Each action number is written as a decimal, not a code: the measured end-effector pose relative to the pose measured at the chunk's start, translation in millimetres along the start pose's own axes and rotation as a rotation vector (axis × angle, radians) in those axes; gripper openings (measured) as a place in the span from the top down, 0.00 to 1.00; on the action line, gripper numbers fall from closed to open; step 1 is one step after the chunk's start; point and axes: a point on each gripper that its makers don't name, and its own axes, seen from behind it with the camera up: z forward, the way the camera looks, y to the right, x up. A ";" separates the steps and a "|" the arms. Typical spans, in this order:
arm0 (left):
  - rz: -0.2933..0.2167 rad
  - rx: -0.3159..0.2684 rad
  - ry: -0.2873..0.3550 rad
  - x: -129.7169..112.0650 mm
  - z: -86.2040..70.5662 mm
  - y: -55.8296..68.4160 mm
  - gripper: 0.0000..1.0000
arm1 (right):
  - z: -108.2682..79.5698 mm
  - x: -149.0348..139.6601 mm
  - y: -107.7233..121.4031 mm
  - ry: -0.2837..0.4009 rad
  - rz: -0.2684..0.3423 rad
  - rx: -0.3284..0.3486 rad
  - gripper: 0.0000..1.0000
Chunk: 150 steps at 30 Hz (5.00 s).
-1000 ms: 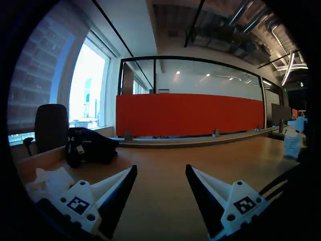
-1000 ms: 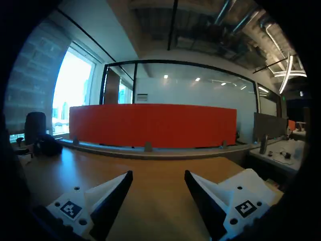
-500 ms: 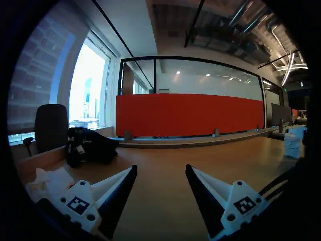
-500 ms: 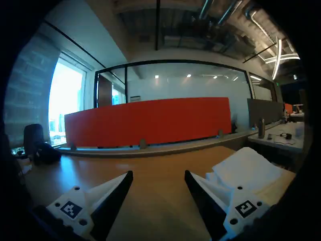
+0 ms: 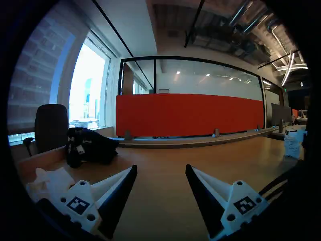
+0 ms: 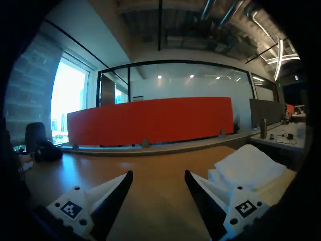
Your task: Fold towel
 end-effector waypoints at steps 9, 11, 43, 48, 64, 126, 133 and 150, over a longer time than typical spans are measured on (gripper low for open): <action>0.000 0.000 0.000 -0.1 0.1 -0.4 0.11 | -1.6 -2.3 -4.1 0.007 -0.019 0.001 0.01; 0.000 0.000 0.000 -0.2 0.2 -0.4 0.11 | -2.2 -2.9 -5.2 0.009 -0.025 0.002 0.01; 0.000 0.000 0.000 -0.3 0.0 -0.1 0.11 | -2.2 -11.6 -6.6 0.007 -0.083 -0.003 0.01; 0.002 0.000 0.000 -0.5 0.1 0.0 0.11 | -1.8 -12.2 -6.3 0.007 -0.083 -0.003 0.01; 0.003 0.000 -0.001 -0.3 0.0 0.2 0.11 | -1.9 -12.3 -6.5 0.007 -0.083 -0.003 0.01; -0.004 0.002 -0.002 0.4 -1.9 -0.3 0.10 | -2.2 -12.6 -6.3 0.007 -0.083 -0.003 0.01; -0.003 0.002 -0.002 1.2 -2.2 -0.4 0.11 | -2.3 -13.0 -6.3 0.007 -0.083 -0.003 0.01; -0.001 0.010 -0.003 1.8 -1.5 -2.2 0.10 | -1.9 -12.5 -6.6 0.007 -0.083 -0.003 0.00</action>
